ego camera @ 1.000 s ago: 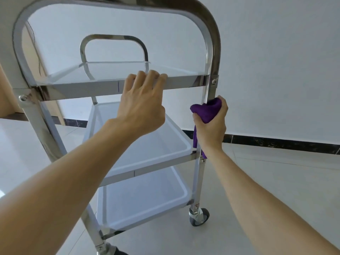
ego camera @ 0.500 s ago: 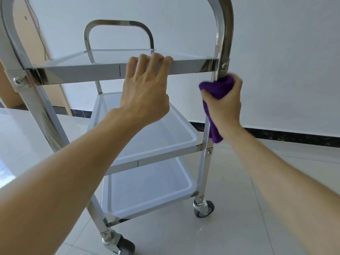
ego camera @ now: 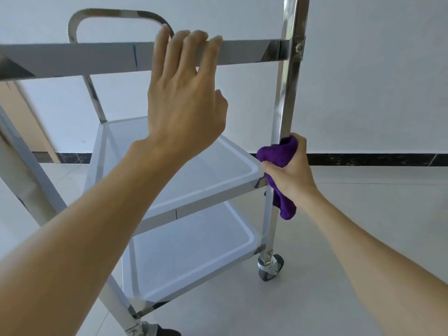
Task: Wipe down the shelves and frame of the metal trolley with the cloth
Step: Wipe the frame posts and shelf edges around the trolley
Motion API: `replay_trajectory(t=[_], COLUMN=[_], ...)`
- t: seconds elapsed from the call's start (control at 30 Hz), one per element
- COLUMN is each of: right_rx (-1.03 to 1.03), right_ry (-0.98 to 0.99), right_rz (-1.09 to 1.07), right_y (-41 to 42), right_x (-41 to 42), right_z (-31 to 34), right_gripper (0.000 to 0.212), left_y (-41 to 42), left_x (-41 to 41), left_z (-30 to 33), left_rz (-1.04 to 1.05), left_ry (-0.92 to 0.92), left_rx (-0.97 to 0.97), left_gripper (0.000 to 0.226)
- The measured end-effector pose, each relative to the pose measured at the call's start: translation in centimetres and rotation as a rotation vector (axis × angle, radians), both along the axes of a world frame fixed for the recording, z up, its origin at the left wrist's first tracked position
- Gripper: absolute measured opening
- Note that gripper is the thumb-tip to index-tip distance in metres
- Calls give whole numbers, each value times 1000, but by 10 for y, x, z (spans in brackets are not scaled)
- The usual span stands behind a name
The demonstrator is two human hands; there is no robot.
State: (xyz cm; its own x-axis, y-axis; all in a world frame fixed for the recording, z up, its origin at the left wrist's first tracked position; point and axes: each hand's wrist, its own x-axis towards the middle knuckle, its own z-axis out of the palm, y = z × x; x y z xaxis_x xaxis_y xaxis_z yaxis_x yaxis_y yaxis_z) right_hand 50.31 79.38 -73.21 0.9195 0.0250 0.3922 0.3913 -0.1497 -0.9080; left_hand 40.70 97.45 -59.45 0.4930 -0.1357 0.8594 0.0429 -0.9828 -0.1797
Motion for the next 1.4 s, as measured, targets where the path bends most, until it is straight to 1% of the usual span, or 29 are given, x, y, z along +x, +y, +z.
replay_trajectory(t=[0.07,0.13,0.2,0.27,0.33,0.4,0.5,0.57,0.7,0.77,0.87,0.93,1.03,1.27,1.4], right_rx=[10,7,19,28,18,6,18,26,29,42,127,146,118,61,-20], right_ry=[-18,-50,-93,-135,-172,-197,-229,-238,-276,-325,-355,-312,-194,-61,136], right_rz=[-4,0,9,8,9,11,0,-10,1,-8,-21,-36,-73,-151,-129], right_y=[3,5,8,13,18,22,26,27,24,23,26,28,32,39,33], right_x=[-4,-10,-18,-30,-41,-54,-74,-87,-109,-118,-126,-126,-123,-118,-127], right_z=[-5,-11,-17,-21,-23,-24,-24,-25,-27,-30,-41,-56,-89,-142,-174], right_gripper=[60,61,62,63,63,62,61,60,56,55,58,63,76,71,68], left_y=[5,5,3,3,6,14,28,38,48,44,37,34,35,33,33], left_x=[-8,-18,-30,-45,-56,-66,-85,-93,-97,-97,-100,-101,-104,-105,-105], left_z=[-13,-34,-64,-99,-132,-156,-177,-181,-175,-172,-176,-180,-186,-188,-190], left_rz=[-78,-187,-289,-330,-298,-254,-225,-217,-210,-215,-187,-163,-160,-168,-173], left_ry=[-19,-9,96,249,356,418,429,415,445,433,409,393,365,351,348], left_rx=[-11,-63,-164,-234,-242,-239,-245,-208,-92,-105,-125,-128,-162,-182,-168], left_gripper=[50,46,44,41,39,40,43,44,41,37,33,33,36,42,45])
